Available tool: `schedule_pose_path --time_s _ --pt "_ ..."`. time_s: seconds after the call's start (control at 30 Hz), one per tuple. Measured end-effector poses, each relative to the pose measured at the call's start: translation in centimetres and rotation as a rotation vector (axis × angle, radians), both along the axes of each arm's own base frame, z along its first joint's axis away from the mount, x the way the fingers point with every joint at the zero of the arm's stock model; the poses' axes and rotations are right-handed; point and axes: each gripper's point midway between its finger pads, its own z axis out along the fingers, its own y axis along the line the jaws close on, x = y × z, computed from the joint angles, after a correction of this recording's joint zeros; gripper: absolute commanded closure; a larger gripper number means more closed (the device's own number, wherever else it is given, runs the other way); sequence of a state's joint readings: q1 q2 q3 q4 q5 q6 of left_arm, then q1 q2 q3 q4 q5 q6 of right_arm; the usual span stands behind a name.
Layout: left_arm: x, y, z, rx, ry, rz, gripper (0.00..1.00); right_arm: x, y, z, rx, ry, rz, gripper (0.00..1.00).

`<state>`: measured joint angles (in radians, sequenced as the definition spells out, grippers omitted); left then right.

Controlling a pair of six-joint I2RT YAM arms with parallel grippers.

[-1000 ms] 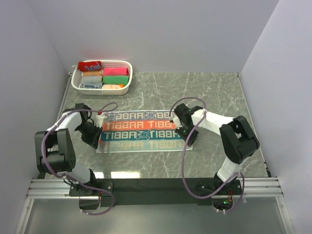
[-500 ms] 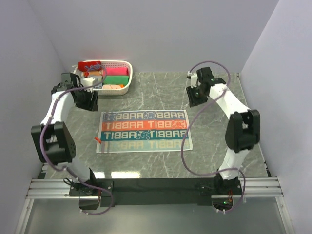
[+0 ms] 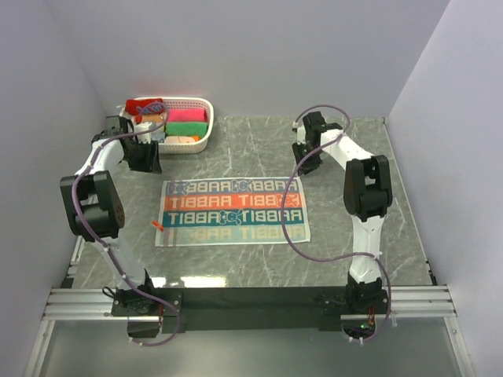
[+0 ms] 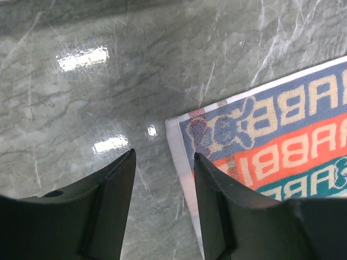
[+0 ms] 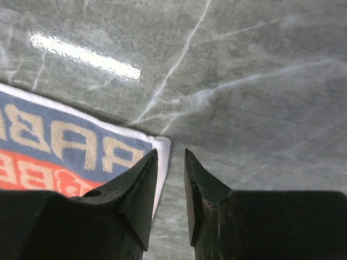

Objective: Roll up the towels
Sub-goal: Fold the towel

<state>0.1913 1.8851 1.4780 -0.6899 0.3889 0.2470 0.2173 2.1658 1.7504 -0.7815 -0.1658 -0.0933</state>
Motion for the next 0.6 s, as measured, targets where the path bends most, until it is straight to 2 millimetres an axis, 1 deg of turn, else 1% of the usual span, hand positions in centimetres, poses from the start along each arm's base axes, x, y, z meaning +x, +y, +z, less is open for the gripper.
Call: schedule_pose_path --time_s 0.2,0.33,0.4,0.5,0.53,0.57,0.6 --pt "0.2 0.0 -1.2 -0.007 0.021 0.009 0.45 -0.5 0.4 -2.0 -0.023 0.039 0.012 0.66" --pt "0.1 0.0 -2.2 -0.011 0.046 0.009 0.44 -0.2 0.6 -2.1 -0.024 0.035 0.017 0.66" --pt "0.1 0.1 -2.5 -0.01 0.053 0.008 0.44 -0.2 0.7 -2.2 -0.022 0.037 0.019 0.67" --pt "0.1 0.1 -2.7 -0.009 0.057 0.007 0.45 -0.3 0.9 -2.2 -0.011 0.042 0.025 0.78" --pt "0.2 0.1 -2.7 -0.009 0.057 0.006 0.46 -0.4 1.0 -2.2 -0.007 0.044 0.027 0.84" --pt "0.3 0.1 -2.8 -0.01 0.057 0.006 0.47 -0.4 1.0 -2.2 -0.003 0.045 0.03 0.97" --pt "0.3 0.1 -2.9 -0.011 0.059 0.006 0.48 -0.4 1.1 -2.2 0.0 0.044 0.035 1.0"
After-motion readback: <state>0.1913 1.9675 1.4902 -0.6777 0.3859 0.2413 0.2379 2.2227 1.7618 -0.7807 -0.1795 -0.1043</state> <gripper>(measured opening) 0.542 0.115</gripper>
